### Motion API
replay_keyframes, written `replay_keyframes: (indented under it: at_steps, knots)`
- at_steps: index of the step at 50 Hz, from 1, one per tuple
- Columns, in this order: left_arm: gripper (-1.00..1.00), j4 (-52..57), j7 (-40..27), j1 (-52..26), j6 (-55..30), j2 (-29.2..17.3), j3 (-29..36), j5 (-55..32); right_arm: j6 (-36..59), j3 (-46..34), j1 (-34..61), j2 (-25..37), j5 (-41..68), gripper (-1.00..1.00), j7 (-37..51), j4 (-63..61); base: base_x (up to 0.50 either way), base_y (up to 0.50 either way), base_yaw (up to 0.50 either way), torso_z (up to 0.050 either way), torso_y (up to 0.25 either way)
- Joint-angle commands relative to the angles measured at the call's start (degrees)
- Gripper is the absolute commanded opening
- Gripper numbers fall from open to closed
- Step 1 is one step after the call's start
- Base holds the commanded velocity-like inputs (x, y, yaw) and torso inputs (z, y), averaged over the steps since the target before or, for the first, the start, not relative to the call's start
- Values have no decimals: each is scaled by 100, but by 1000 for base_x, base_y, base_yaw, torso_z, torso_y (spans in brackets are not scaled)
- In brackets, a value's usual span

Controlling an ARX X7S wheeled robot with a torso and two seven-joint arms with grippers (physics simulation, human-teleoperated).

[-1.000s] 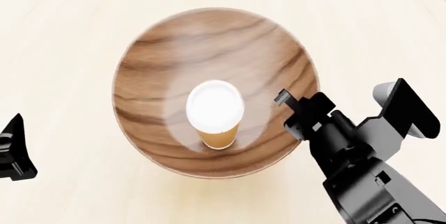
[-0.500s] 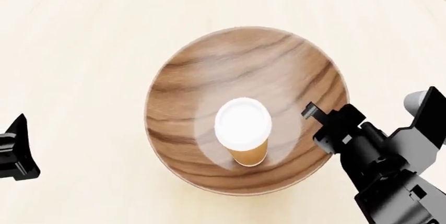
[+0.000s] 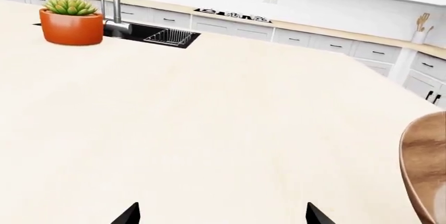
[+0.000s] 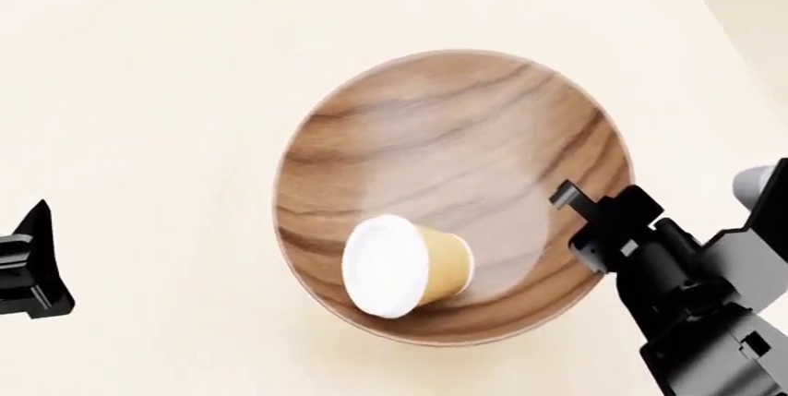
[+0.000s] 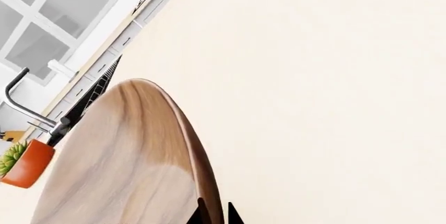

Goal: Place the cup inside the bowl on the dining table and move the bowl to any counter.

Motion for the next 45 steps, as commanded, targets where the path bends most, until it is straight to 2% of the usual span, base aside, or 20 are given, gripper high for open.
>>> replay_keyframes:
  at_steps: [1, 45]
  knots:
    - [100, 48, -28, -8, 28, -9, -29, 4, -37, 114, -9, 5, 198, -100, -23, -4, -82, -500, 0, 0, 0]
    - [100, 2, -86, 17, 133, -57, 32, -91, -131, 185, -211, 73, 480, -100, 95, -39, -55, -500, 0, 0, 0]
